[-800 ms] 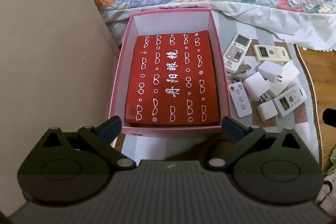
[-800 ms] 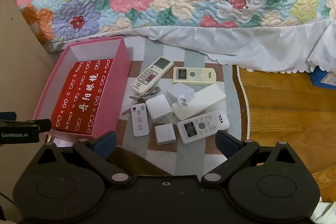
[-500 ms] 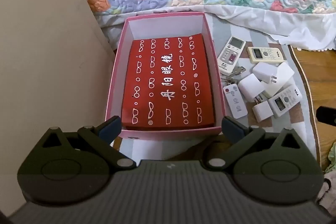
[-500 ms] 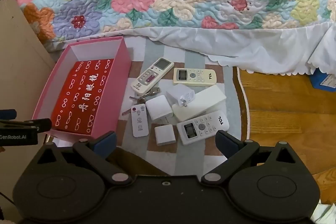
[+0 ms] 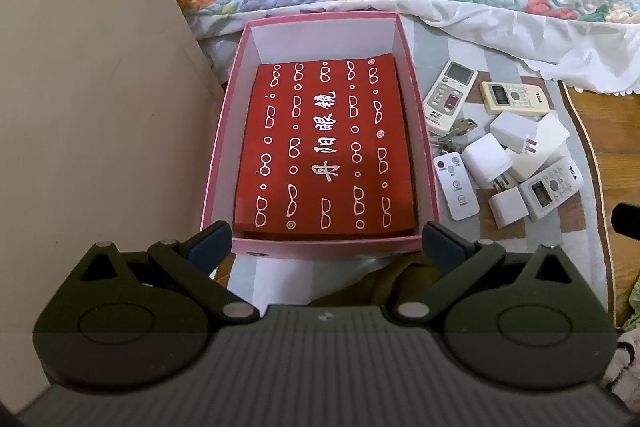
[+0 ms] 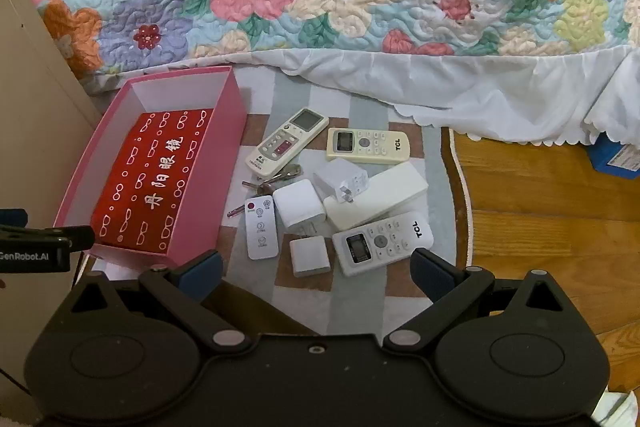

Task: Organize rigid objects

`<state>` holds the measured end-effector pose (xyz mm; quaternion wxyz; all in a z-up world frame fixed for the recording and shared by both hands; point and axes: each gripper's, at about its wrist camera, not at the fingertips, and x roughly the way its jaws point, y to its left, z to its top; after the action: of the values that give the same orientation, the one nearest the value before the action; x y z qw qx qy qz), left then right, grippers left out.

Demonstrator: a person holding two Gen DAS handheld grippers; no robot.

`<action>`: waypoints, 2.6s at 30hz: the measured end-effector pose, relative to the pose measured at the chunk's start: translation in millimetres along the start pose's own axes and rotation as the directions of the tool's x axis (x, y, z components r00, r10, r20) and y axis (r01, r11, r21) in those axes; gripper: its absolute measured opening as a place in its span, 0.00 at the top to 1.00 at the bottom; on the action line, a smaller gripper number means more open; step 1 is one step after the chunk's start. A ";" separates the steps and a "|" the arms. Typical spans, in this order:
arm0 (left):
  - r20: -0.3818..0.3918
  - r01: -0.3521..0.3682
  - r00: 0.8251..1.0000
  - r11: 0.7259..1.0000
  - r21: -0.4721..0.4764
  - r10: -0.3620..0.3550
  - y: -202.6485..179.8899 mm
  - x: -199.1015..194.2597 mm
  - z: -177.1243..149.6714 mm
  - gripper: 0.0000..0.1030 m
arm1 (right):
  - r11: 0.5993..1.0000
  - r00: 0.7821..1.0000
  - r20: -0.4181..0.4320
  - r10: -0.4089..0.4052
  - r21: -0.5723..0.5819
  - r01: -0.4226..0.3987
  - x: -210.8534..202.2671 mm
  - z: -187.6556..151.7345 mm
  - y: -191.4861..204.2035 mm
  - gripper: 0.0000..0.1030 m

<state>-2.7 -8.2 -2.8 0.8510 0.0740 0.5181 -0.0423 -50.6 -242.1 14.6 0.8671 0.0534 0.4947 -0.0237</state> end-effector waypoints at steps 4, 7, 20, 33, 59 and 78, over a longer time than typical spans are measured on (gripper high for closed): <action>0.002 -0.004 1.000 1.000 0.000 0.004 0.8 0.3 0.5 0.00 | 0.999 0.999 -0.004 0.032 0.031 -0.031 0.0 1.1 -5.1 0.02; 0.006 -0.003 1.000 1.000 0.018 0.003 -2.4 -0.9 0.4 0.00 | 0.999 0.999 -0.008 0.032 0.039 -0.032 0.4 -1.4 -7.4 0.02; 0.009 -0.007 1.000 0.999 0.038 0.006 -21.0 -7.0 -1.9 0.00 | 0.996 0.998 -0.026 0.058 0.075 -0.056 1.1 -3.3 -18.4 0.02; -0.022 -0.011 1.000 0.999 0.038 0.012 -19.2 -4.2 -7.6 0.00 | 0.995 0.994 -0.064 0.088 0.051 -0.085 4.6 -10.0 -17.3 0.02; -0.039 0.075 0.997 0.996 0.043 -0.073 -28.2 -5.1 -9.4 0.00 | 0.997 0.996 -0.064 0.057 0.047 -0.054 3.6 -10.1 -21.9 0.02; -0.044 0.102 0.994 0.995 0.018 -0.101 -19.9 -3.8 -7.0 0.00 | 1.000 0.997 -0.070 0.021 0.021 -0.020 10.7 -11.0 -18.9 0.02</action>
<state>-13.5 -26.7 -4.2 0.8355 0.0573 0.5391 -0.0891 -56.3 -259.4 -1.4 0.8489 0.0680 0.5239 -0.0180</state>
